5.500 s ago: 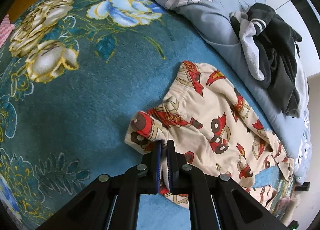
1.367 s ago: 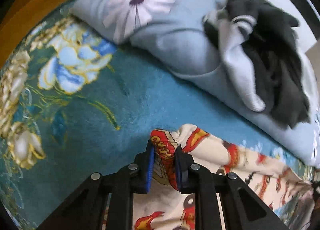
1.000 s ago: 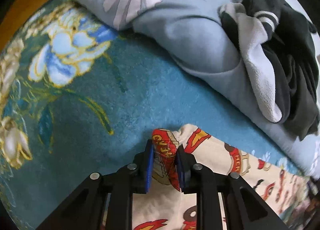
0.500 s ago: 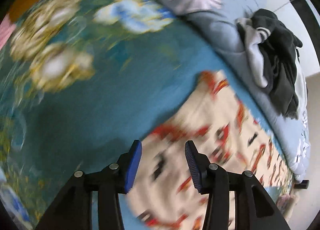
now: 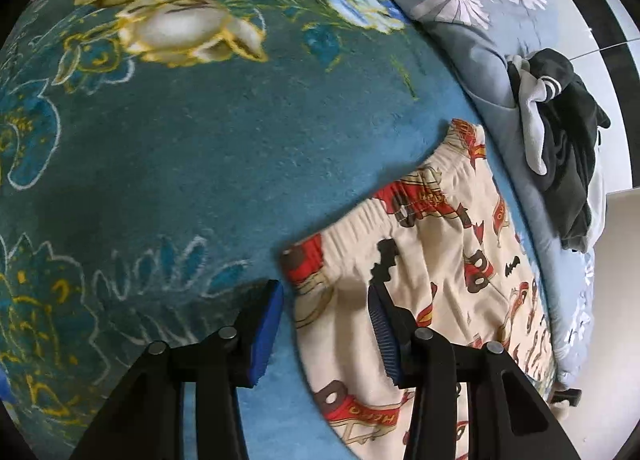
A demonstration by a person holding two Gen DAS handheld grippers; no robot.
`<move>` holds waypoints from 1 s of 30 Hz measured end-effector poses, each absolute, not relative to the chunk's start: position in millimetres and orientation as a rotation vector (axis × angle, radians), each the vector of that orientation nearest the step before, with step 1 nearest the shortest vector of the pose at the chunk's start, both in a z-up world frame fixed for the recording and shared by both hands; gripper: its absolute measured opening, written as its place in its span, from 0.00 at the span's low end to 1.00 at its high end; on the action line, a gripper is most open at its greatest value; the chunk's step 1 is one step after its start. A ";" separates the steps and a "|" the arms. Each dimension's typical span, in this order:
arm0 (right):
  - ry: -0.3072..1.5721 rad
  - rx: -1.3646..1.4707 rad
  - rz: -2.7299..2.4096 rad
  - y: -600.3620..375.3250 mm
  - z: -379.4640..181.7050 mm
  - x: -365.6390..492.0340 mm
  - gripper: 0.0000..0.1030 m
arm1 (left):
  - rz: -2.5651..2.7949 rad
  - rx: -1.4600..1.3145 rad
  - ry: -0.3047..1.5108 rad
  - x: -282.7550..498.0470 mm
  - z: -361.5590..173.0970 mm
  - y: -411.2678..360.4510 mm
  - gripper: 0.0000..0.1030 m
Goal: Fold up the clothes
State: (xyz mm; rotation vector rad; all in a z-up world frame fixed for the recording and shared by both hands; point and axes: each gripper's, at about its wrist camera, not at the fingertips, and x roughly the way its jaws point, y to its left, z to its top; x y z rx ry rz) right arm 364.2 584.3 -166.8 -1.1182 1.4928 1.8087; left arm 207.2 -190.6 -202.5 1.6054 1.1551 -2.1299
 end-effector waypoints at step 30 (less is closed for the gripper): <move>1.292 -1.100 2.244 578.8 -18.8 206.3 0.02 | -2.218 1.436 1.378 131.4 -108.5 -187.0 0.06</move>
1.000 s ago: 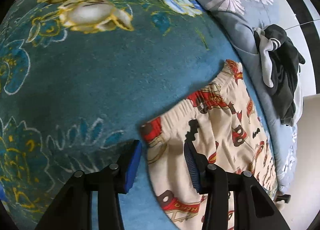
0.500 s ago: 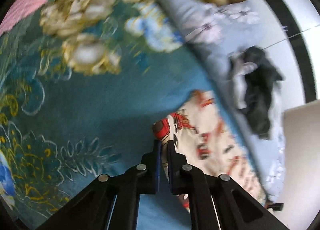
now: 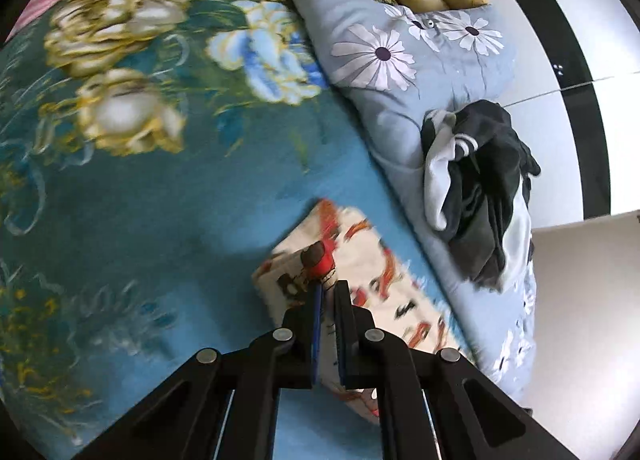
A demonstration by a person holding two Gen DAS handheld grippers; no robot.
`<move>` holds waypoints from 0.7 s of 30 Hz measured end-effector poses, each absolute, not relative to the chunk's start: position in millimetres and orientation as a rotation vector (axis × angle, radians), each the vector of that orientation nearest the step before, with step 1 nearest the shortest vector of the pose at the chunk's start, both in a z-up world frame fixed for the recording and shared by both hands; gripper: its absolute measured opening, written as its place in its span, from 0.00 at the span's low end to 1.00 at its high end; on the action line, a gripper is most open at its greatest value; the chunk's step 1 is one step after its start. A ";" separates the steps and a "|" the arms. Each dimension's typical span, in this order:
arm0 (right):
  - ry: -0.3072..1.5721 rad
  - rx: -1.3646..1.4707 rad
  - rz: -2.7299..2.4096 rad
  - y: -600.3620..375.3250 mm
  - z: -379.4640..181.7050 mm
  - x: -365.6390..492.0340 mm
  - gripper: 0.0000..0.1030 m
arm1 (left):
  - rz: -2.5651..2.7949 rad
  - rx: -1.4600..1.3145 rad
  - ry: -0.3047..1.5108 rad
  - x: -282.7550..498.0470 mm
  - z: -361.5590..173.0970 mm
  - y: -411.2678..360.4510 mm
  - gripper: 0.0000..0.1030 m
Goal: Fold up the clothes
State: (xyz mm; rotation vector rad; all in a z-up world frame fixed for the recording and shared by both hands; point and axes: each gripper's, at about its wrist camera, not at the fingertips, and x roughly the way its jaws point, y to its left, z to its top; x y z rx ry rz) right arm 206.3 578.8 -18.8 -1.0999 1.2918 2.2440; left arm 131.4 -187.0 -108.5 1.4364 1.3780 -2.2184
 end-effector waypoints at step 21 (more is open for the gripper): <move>1.047 -1.485 2.081 585.7 -141.9 -22.3 0.04 | -2.102 1.523 1.271 24.7 -172.3 -168.5 0.15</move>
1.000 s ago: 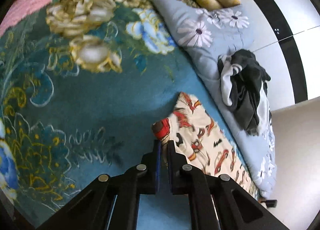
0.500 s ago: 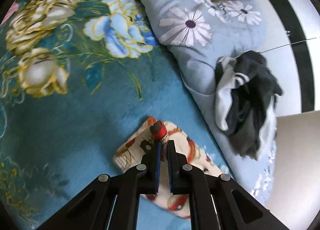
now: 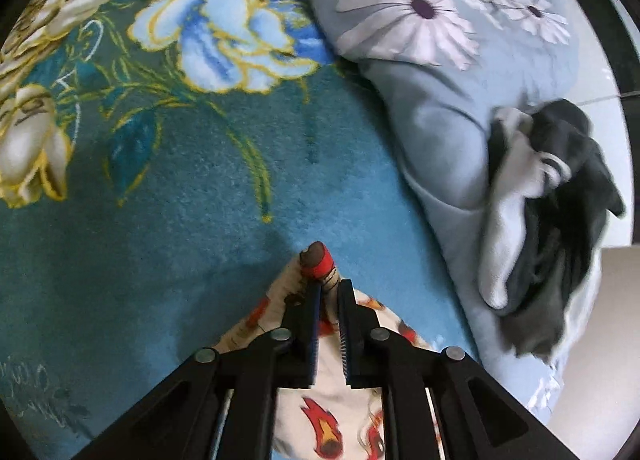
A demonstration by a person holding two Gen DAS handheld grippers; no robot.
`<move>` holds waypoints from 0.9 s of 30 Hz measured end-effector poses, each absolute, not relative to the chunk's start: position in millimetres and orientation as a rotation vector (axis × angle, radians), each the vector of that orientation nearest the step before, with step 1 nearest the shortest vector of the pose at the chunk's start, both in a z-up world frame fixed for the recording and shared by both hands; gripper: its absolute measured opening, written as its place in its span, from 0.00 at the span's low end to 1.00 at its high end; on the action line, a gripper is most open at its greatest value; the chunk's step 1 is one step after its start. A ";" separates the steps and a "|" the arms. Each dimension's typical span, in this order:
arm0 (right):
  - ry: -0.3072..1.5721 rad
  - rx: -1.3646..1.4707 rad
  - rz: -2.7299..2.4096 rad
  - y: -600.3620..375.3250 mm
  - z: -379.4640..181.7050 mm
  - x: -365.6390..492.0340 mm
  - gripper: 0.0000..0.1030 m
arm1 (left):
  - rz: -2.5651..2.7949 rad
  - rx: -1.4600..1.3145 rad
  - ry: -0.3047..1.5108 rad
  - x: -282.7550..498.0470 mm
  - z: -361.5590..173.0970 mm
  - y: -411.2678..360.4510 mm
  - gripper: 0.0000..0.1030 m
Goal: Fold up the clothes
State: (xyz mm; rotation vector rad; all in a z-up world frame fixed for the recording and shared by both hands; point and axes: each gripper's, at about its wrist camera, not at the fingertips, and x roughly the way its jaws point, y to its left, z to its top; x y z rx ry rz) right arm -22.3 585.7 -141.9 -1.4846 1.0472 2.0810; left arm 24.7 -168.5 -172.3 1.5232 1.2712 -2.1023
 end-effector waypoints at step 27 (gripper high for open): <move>1.471 -1.120 1.968 612.9 -178.8 80.6 0.13 | -1.971 1.300 1.522 99.7 -204.0 -152.0 0.16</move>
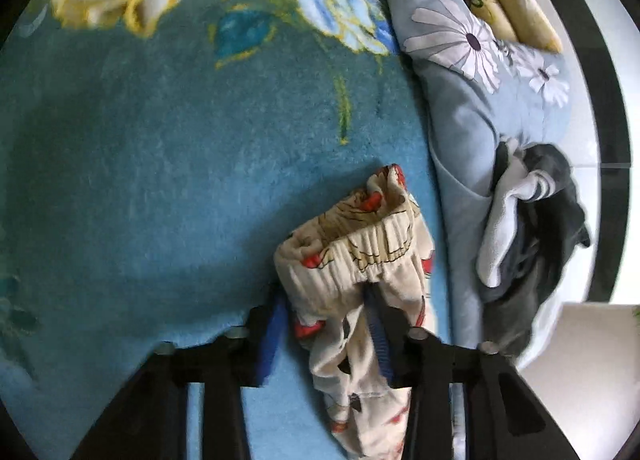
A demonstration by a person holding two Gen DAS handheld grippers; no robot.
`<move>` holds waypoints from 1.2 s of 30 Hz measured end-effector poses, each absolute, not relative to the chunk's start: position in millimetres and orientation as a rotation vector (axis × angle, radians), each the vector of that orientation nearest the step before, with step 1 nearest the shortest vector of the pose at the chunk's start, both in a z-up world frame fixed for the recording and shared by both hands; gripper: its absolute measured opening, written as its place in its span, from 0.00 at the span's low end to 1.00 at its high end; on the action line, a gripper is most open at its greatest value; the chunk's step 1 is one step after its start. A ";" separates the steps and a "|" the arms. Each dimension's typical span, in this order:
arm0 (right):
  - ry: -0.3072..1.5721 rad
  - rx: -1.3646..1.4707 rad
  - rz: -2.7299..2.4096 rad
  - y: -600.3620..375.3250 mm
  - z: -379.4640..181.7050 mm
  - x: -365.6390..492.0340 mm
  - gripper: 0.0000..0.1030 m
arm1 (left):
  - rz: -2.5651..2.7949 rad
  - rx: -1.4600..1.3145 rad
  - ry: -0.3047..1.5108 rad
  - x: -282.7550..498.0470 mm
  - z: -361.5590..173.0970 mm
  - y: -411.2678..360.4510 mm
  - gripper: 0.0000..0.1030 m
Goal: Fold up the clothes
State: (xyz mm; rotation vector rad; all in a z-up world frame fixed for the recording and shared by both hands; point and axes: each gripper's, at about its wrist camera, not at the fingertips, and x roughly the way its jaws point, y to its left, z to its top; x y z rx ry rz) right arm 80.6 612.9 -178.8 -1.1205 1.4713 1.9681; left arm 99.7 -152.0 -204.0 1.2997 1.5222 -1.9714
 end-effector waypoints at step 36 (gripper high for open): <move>0.169 -1.934 2.702 238.8 -73.3 91.1 0.12 | -2.139 1.437 1.470 155.0 -185.8 -196.3 0.13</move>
